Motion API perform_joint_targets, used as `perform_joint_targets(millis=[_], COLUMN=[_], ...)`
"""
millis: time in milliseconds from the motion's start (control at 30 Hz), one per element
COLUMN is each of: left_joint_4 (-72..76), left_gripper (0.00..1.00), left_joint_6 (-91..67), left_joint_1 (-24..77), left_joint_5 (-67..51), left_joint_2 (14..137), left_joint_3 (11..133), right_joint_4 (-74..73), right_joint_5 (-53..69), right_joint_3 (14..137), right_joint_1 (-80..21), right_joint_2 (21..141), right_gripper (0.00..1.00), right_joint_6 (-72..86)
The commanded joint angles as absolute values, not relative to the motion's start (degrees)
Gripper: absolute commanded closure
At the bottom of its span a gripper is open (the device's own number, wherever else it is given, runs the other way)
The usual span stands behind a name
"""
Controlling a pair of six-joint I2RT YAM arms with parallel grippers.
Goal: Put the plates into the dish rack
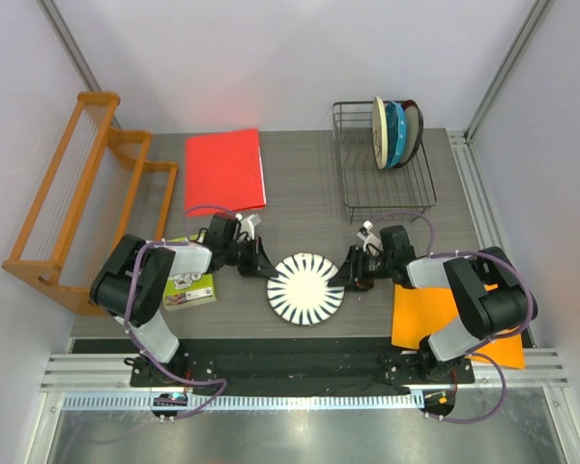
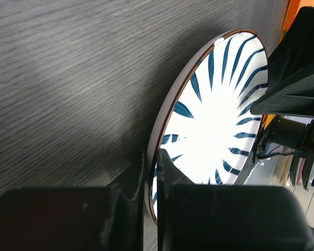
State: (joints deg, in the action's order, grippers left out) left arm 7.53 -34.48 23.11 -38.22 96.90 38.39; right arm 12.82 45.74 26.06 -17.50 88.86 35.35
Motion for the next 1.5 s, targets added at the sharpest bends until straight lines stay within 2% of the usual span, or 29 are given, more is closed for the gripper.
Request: perform_joint_targets(millis=[0,100,167,333,367,400,467,533,567,633,667,733,767,867,933,1067,1100,1133,1300,1467], left_joint_4=[10.2,11.9,13.4,15.0,14.4,13.8,13.7,14.1,14.1,13.8,13.7,12.3,11.4,5.5,1.0,-4.5,-5.8,-8.7,-14.5,-18.1], left_gripper=[1.00,1.00,1.00,0.94,0.92,0.91,0.90,0.88,0.88,0.87,0.86,0.77,0.66,0.48,0.45,0.29,0.06,0.00,0.01,0.01], left_joint_6=[-35.1,-35.7,-36.7,-37.9,-37.9,-37.8,-37.8,-37.6,-37.4,-37.2,-37.2,-36.3,-35.6,-31.1,-28.5,-22.4,-20.8,-19.4,-14.3,-12.1], left_joint_1=[23.3,23.3,23.3,23.4,23.4,23.4,23.4,23.5,23.4,23.4,23.4,23.4,23.4,23.2,22.2,19.1,18.3,18.1,17.8,17.8], left_joint_5=[-36.7,-37.9,-38.2,-40.3,-40.3,-40.5,-40.5,-39.4,-39.4,-39.4,-39.5,-39.1,-38.9,-36.6,-35.5,-31.6,-29.8,-28.4,-22.2,-14.3], left_joint_2=[98.7,98.7,98.5,100.0,100.5,101.3,101.7,101.4,101.5,101.6,101.7,101.6,101.3,99.5,97.8,88.4,86.6,84.7,73.2,69.5], left_joint_3=[38.0,37.4,37.2,38.0,38.4,38.8,39.4,39.3,39.4,39.5,39.6,40.3,40.7,43.5,44.8,47.1,49.0,50.3,56.3,61.5], right_joint_4=[22.0,23.0,23.2,25.2,25.7,25.3,25.0,24.3,24.3,25.2,25.4,24.1,23.3,15.6,5.7,-5.6,-7.4,-11.6,-19.5,-22.1], right_joint_5=[48.7,48.8,48.7,49.1,49.4,49.3,49.2,48.2,48.0,48.6,49.0,50.1,50.6,52.5,54.0,53.8,53.2,52.4,40.7,24.1], right_joint_3=[26.4,26.3,26.5,26.5,26.8,27.2,27.9,28.3,28.5,28.7,28.8,29.5,29.9,33.5,38.4,46.3,47.8,51.6,62.9,78.9], right_joint_1=[-18.4,-18.4,-18.3,-18.3,-18.4,-18.4,-18.5,-18.5,-18.5,-18.6,-18.5,-18.5,-18.5,-18.1,-17.2,-15.2,-15.0,-14.9,-14.6,-12.9], right_joint_2=[87.7,87.6,87.6,88.2,88.2,88.3,88.3,88.2,88.2,88.1,88.0,87.1,86.6,83.8,82.4,80.6,79.6,79.4,78.1,81.1], right_gripper=[0.59,0.63,0.70,0.75,0.78,0.94,0.94,0.77,0.75,0.86,0.98,0.99,0.99,0.99,0.99,0.99,0.99,0.99,0.99,0.99], right_joint_6=[39.8,41.4,41.6,43.8,44.1,44.0,44.0,44.3,44.2,44.4,44.4,43.8,43.5,39.8,33.3,27.5,26.6,24.0,14.8,6.2])
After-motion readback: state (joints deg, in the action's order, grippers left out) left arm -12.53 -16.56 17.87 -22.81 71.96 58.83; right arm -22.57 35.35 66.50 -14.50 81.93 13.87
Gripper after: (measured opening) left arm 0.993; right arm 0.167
